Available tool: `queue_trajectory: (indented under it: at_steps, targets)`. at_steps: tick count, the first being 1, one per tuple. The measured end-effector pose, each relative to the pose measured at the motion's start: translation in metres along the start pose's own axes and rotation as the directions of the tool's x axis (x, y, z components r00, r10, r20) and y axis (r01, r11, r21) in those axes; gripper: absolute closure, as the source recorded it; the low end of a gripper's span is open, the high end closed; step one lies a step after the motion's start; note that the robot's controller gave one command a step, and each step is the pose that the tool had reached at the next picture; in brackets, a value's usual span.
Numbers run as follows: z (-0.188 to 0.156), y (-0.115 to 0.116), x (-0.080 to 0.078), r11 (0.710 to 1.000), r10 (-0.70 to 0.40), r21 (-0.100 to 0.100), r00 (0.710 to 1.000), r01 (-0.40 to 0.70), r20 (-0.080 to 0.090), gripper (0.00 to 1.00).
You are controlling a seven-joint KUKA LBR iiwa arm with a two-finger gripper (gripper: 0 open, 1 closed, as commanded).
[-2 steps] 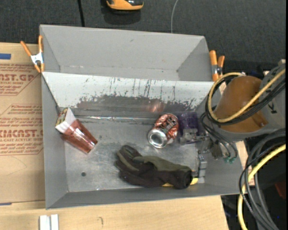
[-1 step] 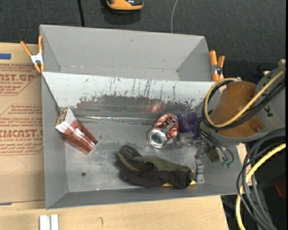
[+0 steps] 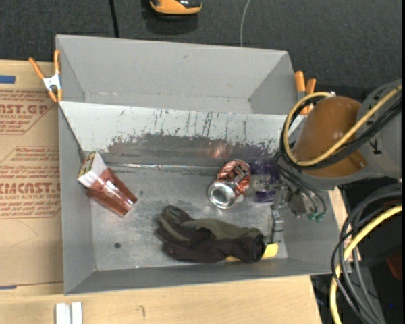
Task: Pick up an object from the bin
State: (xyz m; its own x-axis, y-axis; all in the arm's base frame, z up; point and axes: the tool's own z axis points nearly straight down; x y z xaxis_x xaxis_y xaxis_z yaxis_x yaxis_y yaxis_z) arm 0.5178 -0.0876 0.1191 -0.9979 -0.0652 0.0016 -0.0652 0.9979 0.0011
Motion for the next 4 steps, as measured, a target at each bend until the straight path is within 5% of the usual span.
queue_trajectory:
  at_steps: [1,2,3,4]
  targets:
    - [0.019,0.009,0.010,1.000,-0.022,0.003,1.000,0.022,0.010,0.00]
    - [0.045,0.030,0.016,0.984,-0.176,0.002,0.984,0.176,0.005,1.00]
    - [0.047,0.032,0.016,0.984,-0.176,0.001,0.984,0.176,0.008,0.00]
    - [0.047,0.032,0.016,0.984,-0.176,0.001,0.984,0.176,0.007,0.00]
